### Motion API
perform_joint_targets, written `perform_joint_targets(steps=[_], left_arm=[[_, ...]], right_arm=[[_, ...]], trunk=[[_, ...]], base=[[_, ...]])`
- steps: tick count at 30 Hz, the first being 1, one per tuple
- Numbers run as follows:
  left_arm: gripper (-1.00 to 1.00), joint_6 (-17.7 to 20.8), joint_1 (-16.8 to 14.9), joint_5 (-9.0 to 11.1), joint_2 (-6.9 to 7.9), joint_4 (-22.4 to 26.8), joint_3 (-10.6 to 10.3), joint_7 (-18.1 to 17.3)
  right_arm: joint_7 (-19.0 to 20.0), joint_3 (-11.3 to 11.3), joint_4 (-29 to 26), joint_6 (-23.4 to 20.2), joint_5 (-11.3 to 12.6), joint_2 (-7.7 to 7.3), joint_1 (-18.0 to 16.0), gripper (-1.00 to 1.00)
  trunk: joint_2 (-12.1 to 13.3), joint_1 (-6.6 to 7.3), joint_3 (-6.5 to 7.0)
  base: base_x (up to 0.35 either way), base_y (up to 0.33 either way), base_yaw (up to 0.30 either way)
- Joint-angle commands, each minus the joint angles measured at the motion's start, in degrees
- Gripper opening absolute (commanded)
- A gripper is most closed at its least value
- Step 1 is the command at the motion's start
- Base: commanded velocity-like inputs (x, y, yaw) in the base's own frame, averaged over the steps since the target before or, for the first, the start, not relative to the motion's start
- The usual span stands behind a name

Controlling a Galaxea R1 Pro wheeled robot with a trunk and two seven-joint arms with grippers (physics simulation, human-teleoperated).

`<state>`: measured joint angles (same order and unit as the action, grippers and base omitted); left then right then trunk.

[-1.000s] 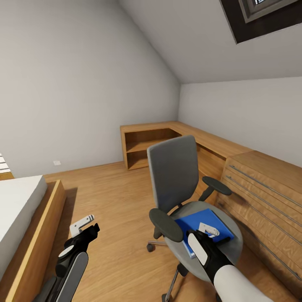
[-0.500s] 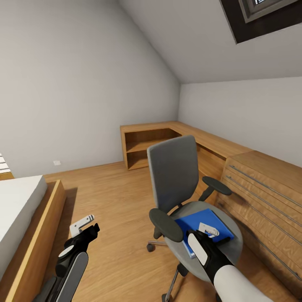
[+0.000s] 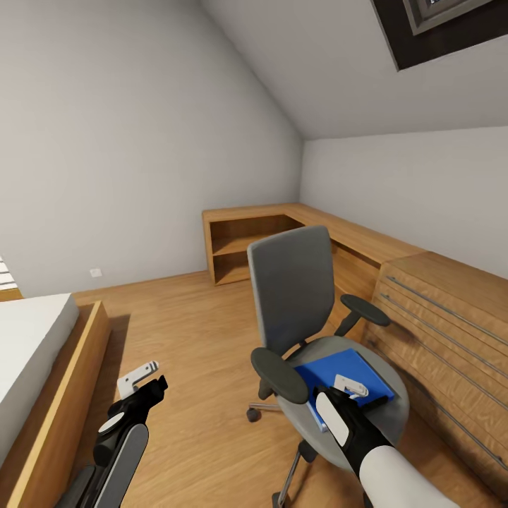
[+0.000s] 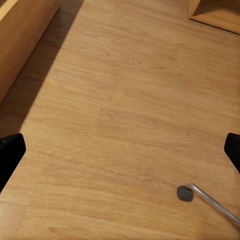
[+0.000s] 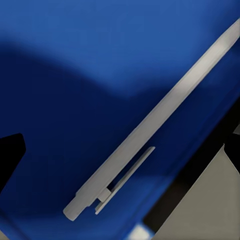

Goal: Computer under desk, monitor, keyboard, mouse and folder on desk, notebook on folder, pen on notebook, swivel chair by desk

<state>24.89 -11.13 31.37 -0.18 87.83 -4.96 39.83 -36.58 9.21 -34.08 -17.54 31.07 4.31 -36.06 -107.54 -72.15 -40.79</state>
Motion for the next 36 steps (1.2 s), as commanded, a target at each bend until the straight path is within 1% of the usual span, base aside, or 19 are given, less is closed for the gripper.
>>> perform_joint_targets(steps=[1, 13, 19, 36], left_arm=[[1.0, 0.16, -0.04, 0.4, 0.01, 0.07, -0.05, 0.43], [1.0, 0.16, -0.05, 0.52, 0.01, 0.06, -0.05, 0.43], [1.0, 0.16, -0.03, 0.53, 0.01, 0.06, -0.05, 0.43], [1.0, 0.16, -0.05, 0.62, 0.01, 0.06, -0.05, 0.43]], right_arm=[[-0.42, 0.29, -0.1, -0.3, 0.31, -0.04, -0.04, 1.0], [-0.42, 0.29, -0.11, -0.3, 0.31, -0.01, -0.03, 1.0], [-0.42, 0.29, -0.11, -0.3, 0.31, -0.03, -0.05, 1.0], [-0.42, 0.37, -0.11, -0.3, 0.31, -0.02, -0.02, 1.0]], trunk=[[-0.03, 0.01, -0.06], [-0.03, 0.01, -0.06], [-2.44, -1.31, -1.14], [-2.44, -1.31, -1.14]], base=[[0.0, 0.0, 0.0], [0.0, 0.0, 0.0], [0.0, 0.0, 0.0], [0.0, 0.0, 0.0]])
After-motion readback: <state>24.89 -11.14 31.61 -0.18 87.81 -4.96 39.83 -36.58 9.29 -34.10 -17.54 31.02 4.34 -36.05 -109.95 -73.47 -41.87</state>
